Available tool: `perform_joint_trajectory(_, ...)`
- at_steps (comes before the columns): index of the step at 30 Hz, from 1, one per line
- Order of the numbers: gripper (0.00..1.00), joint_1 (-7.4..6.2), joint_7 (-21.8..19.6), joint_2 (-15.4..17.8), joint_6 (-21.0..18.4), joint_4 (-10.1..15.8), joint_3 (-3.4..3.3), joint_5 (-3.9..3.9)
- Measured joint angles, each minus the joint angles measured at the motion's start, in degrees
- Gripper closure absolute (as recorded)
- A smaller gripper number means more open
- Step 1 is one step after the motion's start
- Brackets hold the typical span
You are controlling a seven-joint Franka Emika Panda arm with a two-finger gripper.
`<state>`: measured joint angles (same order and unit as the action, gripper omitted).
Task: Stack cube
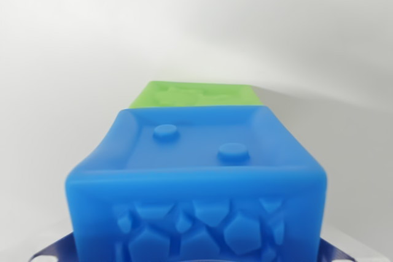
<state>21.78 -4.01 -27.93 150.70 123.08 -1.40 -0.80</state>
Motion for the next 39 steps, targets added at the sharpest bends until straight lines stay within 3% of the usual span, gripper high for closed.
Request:
perform_joint_trajectory(3,1.00,0.01,0.00,-0.17,0.12,-0.03,0.01,0.00)
perform_joint_trajectory(4,0.00,0.01,0.00,-0.19,0.14,-0.04,0.01,0.00)
perform_joint_trajectory(39,0.00,0.01,0.01,-0.18,0.14,-0.07,0.02,-0.01)
